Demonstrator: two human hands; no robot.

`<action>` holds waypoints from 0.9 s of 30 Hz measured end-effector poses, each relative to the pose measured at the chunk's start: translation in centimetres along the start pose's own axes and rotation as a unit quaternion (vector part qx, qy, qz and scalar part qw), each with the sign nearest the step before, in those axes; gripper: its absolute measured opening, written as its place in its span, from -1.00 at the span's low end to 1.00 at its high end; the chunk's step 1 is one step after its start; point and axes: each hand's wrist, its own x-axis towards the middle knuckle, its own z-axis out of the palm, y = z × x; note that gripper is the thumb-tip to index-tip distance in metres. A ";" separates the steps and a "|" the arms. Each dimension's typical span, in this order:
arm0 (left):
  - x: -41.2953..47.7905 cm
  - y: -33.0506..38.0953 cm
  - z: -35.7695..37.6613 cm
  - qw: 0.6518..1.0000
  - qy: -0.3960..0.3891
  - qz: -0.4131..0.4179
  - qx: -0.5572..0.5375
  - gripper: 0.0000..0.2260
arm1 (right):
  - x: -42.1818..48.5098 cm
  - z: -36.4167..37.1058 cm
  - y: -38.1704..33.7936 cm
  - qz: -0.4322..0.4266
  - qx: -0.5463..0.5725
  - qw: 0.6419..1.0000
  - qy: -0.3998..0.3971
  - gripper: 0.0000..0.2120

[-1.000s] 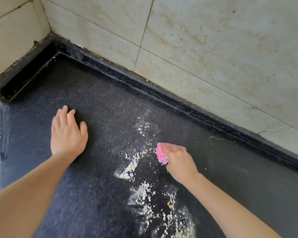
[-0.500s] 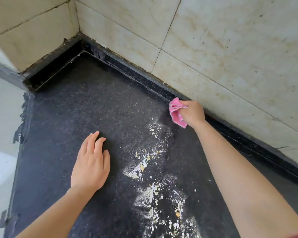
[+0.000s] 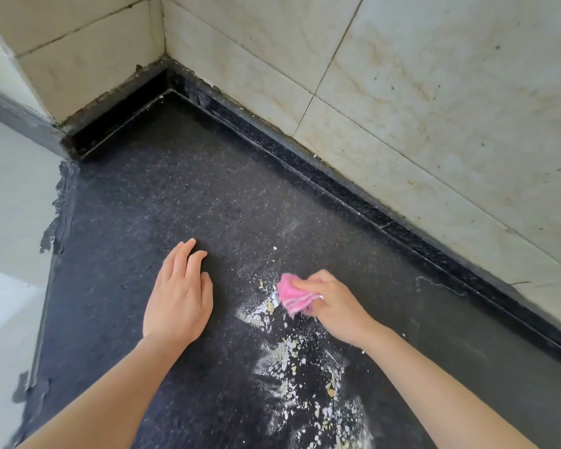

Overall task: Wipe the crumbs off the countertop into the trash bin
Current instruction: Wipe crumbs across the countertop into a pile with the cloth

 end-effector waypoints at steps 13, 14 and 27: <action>0.2 -0.3 0.6 1.000 0.022 -0.002 -0.001 -0.65 | 15.6 -5.4 -3.1 0.021 0.088 0.982 0.167 -0.78; 0.2 -0.3 0.6 1.000 0.023 -0.001 -0.001 -0.66 | 15.9 -4.2 -3.0 0.005 0.072 0.984 0.162 -0.75; -0.2 -0.4 0.1 0.999 0.017 0.001 -0.051 -0.67 | -0.4 0.8 -3.1 -0.022 0.081 0.988 -0.133 -0.60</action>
